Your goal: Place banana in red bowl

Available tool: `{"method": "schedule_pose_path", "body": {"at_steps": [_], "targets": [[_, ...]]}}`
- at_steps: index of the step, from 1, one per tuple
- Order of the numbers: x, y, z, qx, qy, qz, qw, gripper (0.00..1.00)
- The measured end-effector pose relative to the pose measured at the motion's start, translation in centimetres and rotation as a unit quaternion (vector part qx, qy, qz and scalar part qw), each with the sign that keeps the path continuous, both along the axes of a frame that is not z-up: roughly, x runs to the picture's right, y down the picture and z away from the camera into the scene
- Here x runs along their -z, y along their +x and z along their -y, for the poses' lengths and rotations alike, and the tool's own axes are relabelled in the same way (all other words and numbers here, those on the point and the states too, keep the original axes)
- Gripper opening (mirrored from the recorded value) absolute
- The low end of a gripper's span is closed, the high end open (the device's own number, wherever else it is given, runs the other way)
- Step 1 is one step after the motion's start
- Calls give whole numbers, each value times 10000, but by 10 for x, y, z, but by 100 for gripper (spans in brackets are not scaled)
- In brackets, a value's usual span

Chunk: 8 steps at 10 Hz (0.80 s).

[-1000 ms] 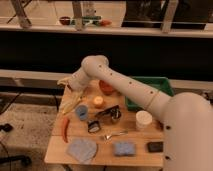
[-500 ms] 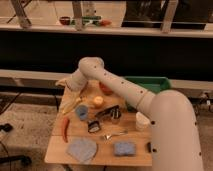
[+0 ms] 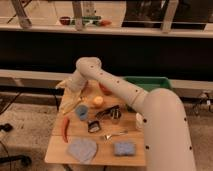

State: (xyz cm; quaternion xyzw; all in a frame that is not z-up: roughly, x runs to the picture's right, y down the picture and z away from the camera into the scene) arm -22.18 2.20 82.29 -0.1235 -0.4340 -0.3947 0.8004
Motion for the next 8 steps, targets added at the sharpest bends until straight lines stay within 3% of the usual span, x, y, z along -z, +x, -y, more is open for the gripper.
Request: {"method": "schedule_pose_path", "body": {"at_steps": [3,8], "targets": [[-16,-4,3,116,-27,130,9998,80],[-60,4,-4,-350,-628,214,9972,80]]}}
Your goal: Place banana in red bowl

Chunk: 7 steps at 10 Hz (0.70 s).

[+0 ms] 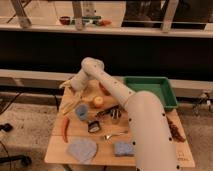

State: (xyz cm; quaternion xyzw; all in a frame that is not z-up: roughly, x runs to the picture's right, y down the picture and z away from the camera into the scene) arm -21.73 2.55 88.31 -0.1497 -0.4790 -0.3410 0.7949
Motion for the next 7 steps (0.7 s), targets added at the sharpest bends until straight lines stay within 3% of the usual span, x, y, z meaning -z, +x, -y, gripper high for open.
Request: {"method": "schedule_pose_path", "body": {"at_steps": [4,7], "targets": [[-4,-1,-11,-230,-300,50,9993,80],[-8,-2,-19,-139,-423,107,9990,80]]}}
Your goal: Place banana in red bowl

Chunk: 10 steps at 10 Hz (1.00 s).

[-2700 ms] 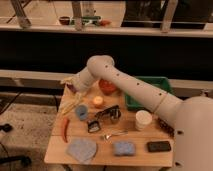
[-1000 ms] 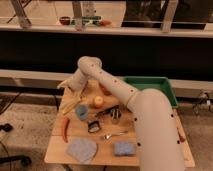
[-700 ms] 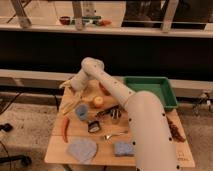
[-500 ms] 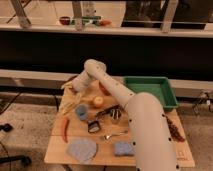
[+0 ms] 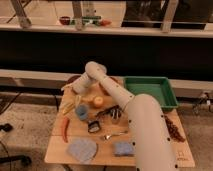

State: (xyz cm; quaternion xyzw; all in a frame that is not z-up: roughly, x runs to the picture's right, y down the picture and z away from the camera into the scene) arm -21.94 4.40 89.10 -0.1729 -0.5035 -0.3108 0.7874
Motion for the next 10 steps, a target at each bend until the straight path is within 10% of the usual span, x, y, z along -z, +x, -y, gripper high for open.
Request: {"method": "schedule_pose_path", "body": {"at_steps": [6,10], "targets": [[-11,-7,-15,957,-222,88,9951,80],[-23,8,-24,836,-529,132,9950,80]]}}
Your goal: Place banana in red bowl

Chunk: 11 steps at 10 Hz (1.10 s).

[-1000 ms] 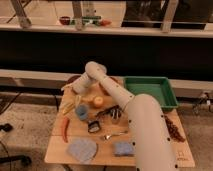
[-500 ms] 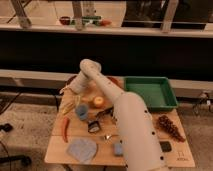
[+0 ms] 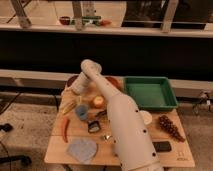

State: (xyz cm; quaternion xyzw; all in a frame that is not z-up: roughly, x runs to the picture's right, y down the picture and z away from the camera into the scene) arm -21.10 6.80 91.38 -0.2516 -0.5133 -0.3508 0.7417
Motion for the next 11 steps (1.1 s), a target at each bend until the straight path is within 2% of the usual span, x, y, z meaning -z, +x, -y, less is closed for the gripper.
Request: {"method": "schedule_pose_path", "body": {"at_steps": [5,9,10,11], "targets": [[-7,5,0,-296,-147,20,9995,80],[-12,3,-4,-346,-328,103,9988,80],[-13,2,-5,-352,-361,116,9987,78],[-13,1,-5,-368,-384,127,9985,70]]}}
